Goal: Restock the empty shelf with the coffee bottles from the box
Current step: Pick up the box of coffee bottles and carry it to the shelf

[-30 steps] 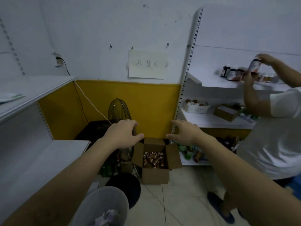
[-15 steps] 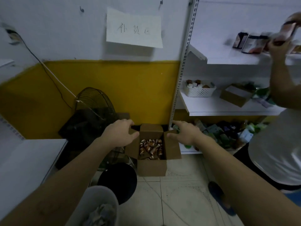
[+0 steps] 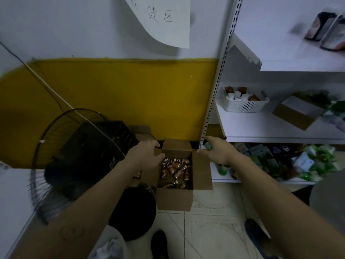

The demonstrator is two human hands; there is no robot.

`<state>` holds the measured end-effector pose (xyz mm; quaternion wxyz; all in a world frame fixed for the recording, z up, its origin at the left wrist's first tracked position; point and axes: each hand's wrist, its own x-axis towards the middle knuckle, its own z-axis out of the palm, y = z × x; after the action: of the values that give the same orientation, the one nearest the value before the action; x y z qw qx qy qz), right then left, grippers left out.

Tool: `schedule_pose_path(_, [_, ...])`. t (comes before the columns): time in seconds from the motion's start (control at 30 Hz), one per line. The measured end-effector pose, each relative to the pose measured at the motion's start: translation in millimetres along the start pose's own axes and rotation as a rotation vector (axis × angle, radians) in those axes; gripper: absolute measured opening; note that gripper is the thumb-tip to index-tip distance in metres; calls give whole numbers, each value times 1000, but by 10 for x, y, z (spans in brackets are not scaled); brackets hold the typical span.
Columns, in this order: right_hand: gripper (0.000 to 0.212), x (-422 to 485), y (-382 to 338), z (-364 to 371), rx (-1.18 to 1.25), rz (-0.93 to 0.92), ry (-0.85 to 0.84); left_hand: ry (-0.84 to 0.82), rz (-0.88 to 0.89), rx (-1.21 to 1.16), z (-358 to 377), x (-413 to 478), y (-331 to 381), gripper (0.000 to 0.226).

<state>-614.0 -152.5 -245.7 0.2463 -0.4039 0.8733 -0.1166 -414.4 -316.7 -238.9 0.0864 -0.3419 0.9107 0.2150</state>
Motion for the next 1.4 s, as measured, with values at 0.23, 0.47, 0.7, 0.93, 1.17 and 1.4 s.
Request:
schedule_pose_path(0.23, [76,1051,-112,30,-9,89,-67,-24,7,-247,-34,1174,-390,56])
schedule_pose_path(0.47, [52,1793,-45,94,15,211,-148,-71,-45,-360,92,2085,-620,50])
schedule_pose_path(0.7, [54,2513,412,578,130,312,-285,-172,-156,-398,512,2699,-717,42])
schedule_pose_path(0.93, [71,3148,1126,1312,244,437,-420,-293,-347,-494,1299,3148,-747,43])
schedule_pose_path(1.17, [62,3876,1883,2238,327,569,-458,-422,-436,-574,2362,3809,-752,41])
schedule_pose_path(1.4, [60,4361,2621,3371,349,735,-406,-479,-391,-535,3599,4475,-957,37])
